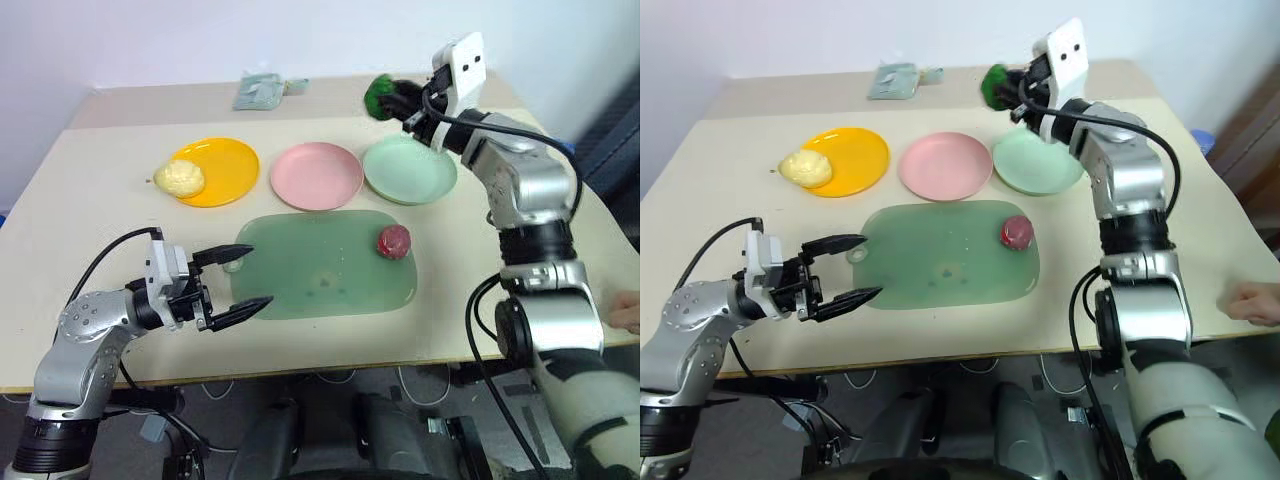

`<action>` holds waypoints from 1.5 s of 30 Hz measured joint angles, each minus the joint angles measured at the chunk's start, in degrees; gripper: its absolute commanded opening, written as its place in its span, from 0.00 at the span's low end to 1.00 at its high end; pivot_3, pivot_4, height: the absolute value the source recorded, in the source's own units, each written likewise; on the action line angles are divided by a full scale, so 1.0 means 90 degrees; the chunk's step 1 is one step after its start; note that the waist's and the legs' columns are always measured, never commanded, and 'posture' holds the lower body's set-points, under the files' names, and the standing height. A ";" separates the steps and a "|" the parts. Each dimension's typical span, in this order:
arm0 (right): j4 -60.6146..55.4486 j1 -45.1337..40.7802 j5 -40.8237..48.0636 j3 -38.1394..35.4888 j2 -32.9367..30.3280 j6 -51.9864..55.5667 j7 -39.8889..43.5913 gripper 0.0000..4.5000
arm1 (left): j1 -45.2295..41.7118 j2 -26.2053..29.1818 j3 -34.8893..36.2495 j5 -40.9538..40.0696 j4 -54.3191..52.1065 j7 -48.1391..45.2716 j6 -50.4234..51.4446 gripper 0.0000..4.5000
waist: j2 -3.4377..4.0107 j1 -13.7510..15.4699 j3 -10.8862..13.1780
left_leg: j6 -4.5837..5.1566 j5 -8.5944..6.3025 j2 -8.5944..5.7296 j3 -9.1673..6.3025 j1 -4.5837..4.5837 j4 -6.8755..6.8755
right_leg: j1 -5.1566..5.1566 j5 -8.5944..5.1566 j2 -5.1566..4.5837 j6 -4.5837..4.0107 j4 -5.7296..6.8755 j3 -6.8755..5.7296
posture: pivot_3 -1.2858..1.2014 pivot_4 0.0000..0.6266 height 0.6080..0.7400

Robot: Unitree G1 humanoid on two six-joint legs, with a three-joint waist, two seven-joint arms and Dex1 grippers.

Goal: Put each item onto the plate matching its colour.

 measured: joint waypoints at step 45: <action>-0.4218 0.3993 0.1690 -0.0011 -0.0857 0.3788 0.2188 0.91 | 0.0174 0.0305 0.0015 -0.0198 -0.0234 0.0043 0.0367 1.00 | 0.0031 0.0019 0.0008 | 0.0004 -0.0004 0.0010 0.0008 -0.0005 0.0007 | -0.0006 -0.0001 0.0001 -0.0002 0.0002 0.0012 | 0.52 0.24 1.00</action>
